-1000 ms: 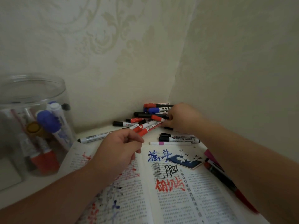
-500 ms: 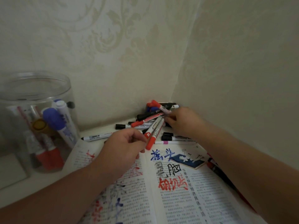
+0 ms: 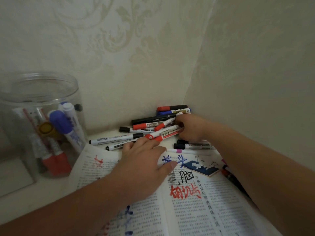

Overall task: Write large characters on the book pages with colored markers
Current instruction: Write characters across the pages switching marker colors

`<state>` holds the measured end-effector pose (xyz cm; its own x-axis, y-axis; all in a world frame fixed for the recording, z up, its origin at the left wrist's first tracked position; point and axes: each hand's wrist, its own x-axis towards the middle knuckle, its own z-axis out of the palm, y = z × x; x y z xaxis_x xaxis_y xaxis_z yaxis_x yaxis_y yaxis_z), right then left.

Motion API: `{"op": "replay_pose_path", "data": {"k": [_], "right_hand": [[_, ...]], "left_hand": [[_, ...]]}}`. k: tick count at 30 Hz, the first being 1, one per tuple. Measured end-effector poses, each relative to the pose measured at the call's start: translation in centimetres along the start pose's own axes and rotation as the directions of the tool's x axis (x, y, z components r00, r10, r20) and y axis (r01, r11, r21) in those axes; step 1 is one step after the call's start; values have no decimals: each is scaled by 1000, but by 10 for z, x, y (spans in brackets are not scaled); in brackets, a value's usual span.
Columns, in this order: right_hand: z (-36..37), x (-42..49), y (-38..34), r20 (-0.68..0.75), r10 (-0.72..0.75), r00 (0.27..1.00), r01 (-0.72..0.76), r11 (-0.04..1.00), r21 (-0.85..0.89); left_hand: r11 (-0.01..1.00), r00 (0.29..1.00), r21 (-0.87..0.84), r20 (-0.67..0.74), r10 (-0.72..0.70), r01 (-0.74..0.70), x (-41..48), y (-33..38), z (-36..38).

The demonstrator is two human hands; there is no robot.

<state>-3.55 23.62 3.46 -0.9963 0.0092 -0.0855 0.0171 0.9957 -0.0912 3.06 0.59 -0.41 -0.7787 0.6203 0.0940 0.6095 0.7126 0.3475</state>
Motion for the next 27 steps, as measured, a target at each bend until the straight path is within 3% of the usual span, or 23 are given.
{"op": "replay_pose_path", "data": {"k": [4, 9, 17, 22, 27], "right_hand": [[4, -1, -2, -7, -57, 998, 57, 998, -4], [11, -8, 3, -121, -103, 987, 106, 994, 16], [13, 0, -2, -200, -151, 968, 127, 984, -129], [-4, 1, 2, -187, -222, 957, 174, 955, -242], [-39, -3, 14, -148, -221, 964, 151, 914, -377]], "left_hand": [[999, 1000, 37, -18, -9, 10, 0, 0, -1], [1000, 1000, 29, -19, 0, 0, 0, -1, 0], [999, 999, 11, -22, 35, -35, -1, -1, 1], [977, 973, -3, -87, 213, -214, -1, 0, -3], [927, 928, -47, -27, 371, -372, -1, 0, -1]]}}
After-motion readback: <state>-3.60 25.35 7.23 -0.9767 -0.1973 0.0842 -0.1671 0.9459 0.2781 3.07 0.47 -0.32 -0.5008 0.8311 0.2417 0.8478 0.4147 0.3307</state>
